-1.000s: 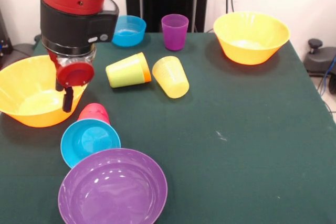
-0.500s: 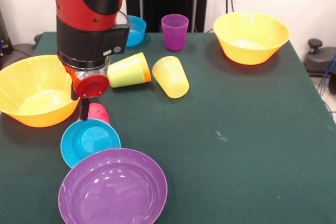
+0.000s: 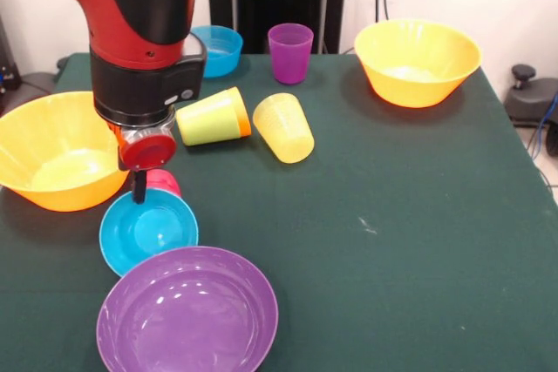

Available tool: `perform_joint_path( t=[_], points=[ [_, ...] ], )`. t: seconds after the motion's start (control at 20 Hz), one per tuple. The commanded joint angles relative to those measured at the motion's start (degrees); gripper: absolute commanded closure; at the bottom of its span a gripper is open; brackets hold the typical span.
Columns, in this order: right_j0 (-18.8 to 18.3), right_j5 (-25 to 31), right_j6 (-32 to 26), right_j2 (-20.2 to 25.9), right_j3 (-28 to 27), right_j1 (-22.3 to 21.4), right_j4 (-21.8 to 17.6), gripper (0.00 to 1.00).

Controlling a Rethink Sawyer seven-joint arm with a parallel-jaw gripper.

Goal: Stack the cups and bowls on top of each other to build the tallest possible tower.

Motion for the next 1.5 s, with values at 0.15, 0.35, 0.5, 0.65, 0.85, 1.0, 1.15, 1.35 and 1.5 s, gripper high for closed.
perform_joint_path(
  t=[0.15, 0.35, 0.5, 0.65, 0.85, 1.0, 1.15, 1.35, 1.5],
  points=[
    [-1.52, -3.28, -12.48, 7.71, 6.13, 2.22, -6.34, 0.0],
    [-1.89, -2.81, -12.38, 7.68, 6.98, 1.24, -7.16, 0.0],
    [-1.97, -2.39, -12.13, 7.62, 7.53, 0.48, -7.58, 0.0],
    [-2.1, -2.53, -11.82, 7.81, 7.91, 0.3, -7.91, 0.0],
    [-2.37, -3.04, -11.51, 8.02, 7.76, 0.76, -8.58, 0.0],
    [-2.58, -3.7, -11.24, 8.21, 8.06, 0.94, -9.22, 0.0],
    [-2.82, -4.3, -11.06, 8.42, 8.12, 1.17, -9.85, 0.0],
    [-3.27, -5.84, -10.92, 8.77, 7.32, 2.34, -10.93, 0.0],
    [-3.86, -7.09, -11.23, 9.44, 6.05, 3.92, -11.61, 0.0]
  ],
)
